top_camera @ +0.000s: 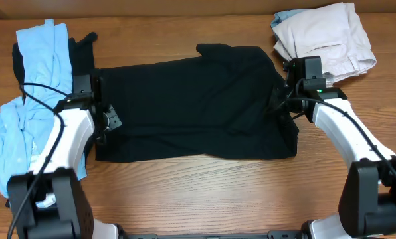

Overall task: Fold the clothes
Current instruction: 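Grasp the shirt's front edge with both grippers near the sides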

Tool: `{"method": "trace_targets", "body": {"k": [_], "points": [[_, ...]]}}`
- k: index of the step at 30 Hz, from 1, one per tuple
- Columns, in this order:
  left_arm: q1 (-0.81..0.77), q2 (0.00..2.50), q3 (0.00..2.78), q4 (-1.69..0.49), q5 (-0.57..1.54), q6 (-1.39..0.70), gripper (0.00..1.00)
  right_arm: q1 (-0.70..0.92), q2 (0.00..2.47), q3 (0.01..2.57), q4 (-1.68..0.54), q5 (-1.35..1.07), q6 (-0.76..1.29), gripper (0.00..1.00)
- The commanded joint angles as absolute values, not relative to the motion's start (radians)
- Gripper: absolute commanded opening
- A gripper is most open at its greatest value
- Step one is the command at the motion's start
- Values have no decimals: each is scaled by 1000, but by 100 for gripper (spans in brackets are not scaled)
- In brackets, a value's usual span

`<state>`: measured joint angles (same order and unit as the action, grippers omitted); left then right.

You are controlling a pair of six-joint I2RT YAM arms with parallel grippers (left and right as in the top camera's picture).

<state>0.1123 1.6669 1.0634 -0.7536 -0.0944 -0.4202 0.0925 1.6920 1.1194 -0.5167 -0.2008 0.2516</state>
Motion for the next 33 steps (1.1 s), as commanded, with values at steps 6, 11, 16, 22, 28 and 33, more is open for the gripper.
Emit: {"method": "trace_targets", "body": {"k": [6, 11, 16, 22, 28, 33], "points": [[118, 1745, 1056, -701, -116, -446, 4, 98, 1724, 1122, -364, -218, 192, 13], [118, 1745, 1056, -665, -116, -445, 4, 98, 1751, 1123, -317, -202, 186, 14], [118, 1745, 1058, -609, -149, -425, 4, 98, 1783, 1124, -299, -171, 184, 22], [118, 1745, 1117, -610, -165, -258, 52, 98, 1770, 1216, -402, -178, 185, 59], [117, 1745, 1328, -839, -121, -180, 100, 101, 1758, 1447, -767, -202, 195, 78], [100, 1745, 1453, -1145, 73, -179, 100, 125, 1757, 1493, -1094, -241, 266, 76]]}}
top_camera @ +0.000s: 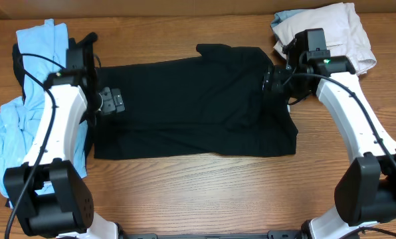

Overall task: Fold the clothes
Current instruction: 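Grasp the shirt's front edge with both grippers near the sides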

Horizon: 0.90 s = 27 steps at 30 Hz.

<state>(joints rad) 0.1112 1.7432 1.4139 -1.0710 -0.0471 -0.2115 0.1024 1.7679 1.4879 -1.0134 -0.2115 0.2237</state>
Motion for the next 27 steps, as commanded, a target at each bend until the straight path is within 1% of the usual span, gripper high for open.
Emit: {"method": "trace_targets", "body": {"k": [1, 4, 7, 11, 17, 22, 27], "points": [[96, 1745, 1448, -1174, 72, -179, 100, 133, 1759, 1479, -1124, -241, 266, 76], [80, 1745, 1390, -1217, 72, -180, 100, 173, 1759, 1393, -1155, -241, 266, 74], [69, 1745, 1295, -1183, 74, -187, 100, 216, 1759, 1293, -1093, -238, 295, 73], [62, 1745, 1151, -1044, 73, -212, 100, 262, 1759, 1182, -958, -236, 331, 72], [62, 1745, 1006, -797, 59, -217, 100, 288, 1760, 1053, -763, -156, 375, 72], [49, 1745, 919, -624, 41, -217, 100, 288, 1762, 1012, -753, -77, 397, 73], [29, 1745, 865, -574, -13, -216, 100, 288, 1762, 968, -755, -68, 425, 73]]}}
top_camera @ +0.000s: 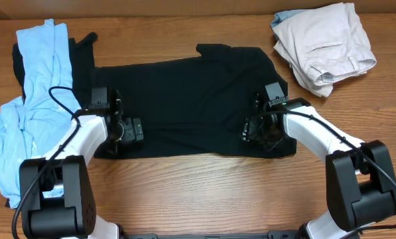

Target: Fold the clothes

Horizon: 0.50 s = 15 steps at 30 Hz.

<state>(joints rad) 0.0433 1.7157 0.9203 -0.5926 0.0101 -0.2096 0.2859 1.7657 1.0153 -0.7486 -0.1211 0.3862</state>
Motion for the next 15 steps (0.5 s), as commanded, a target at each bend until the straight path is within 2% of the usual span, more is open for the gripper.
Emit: {"method": "trace_targets", "body": {"k": [1, 15], "points": [[27, 1745, 859, -575, -21, -212, 100, 288, 1762, 960, -762, -68, 434, 73], [25, 1745, 838, -898, -17, -293, 100, 285, 1755, 953, -1029, -102, 476, 78]]}}
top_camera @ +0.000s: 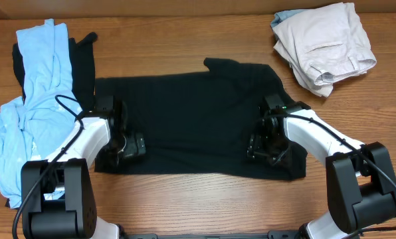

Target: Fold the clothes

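Note:
A black garment (198, 123) lies spread flat across the middle of the wooden table (198, 206), with one flap sticking out at its far edge (224, 64). My left gripper (133, 145) rests low on the garment's left side, near its front corner. My right gripper (259, 146) rests low on its right side. Both sets of fingers are dark against the black cloth, so the jaws are hard to make out, but the cloth moves with them.
A heap of light blue clothes (32, 93) lies along the left edge, with a dark item (85, 60) beneath it. Folded beige trousers (324, 43) sit at the far right corner on something pale blue.
Both grippers have moved a little toward the table's front edge. The black garment has come with them: its far and near edges now lie closer to the front.
At first both grippers were at the garment's left and right edges around mid-height. Then they stood higher, near its far corners. After that they were low on the cloth near its front corners. Now the whole garment sits nearer the front.

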Tool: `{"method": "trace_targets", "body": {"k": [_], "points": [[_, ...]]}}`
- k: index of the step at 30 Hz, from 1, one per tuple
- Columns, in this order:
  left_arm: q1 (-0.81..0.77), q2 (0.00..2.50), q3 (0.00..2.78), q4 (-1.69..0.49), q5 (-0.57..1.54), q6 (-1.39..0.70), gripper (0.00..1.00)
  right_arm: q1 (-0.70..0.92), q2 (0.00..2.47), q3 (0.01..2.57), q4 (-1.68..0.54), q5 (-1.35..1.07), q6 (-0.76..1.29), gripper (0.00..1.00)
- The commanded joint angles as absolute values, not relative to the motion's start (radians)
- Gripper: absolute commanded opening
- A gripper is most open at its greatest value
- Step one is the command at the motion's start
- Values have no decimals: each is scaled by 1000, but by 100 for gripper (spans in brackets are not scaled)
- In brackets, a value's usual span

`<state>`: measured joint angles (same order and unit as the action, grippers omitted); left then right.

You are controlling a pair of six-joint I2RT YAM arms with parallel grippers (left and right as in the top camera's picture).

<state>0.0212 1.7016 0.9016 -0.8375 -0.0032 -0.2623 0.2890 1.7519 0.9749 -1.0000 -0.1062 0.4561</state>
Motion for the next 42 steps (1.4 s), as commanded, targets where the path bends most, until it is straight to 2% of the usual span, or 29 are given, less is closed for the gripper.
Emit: {"method": "trace_targets", "body": {"k": [1, 6, 13, 17, 21, 27, 31, 35, 42], "points": [[25, 1745, 838, -921, -4, -293, 100, 285, 1748, 953, -1047, -109, 476, 78], [25, 1740, 838, -1045, 82, -318, 100, 285, 1648, 953, -1137, -135, 472, 78], [26, 1642, 850, -1069, 76, -320, 100, 285, 1426, 987, -1193, -132, 462, 81], [26, 1557, 912, -1070, 75, -331, 100, 285, 1340, 1092, -1202, -132, 350, 82], [26, 1488, 1022, -1040, 52, -310, 100, 285, 1336, 1244, -1163, -124, 232, 87], [27, 1479, 1101, -797, -97, -98, 100, 285, 1371, 1338, -963, -68, 161, 90], [53, 1536, 1101, -646, -111, -60, 100, 285, 1428, 1338, -857, -68, 147, 89], [99, 1621, 1101, -533, -112, -67, 100, 286, 1505, 1338, -827, -72, 133, 88], [147, 1761, 1101, -268, -52, 103, 100, 287, 1589, 1336, -829, -98, 133, 88]]}}
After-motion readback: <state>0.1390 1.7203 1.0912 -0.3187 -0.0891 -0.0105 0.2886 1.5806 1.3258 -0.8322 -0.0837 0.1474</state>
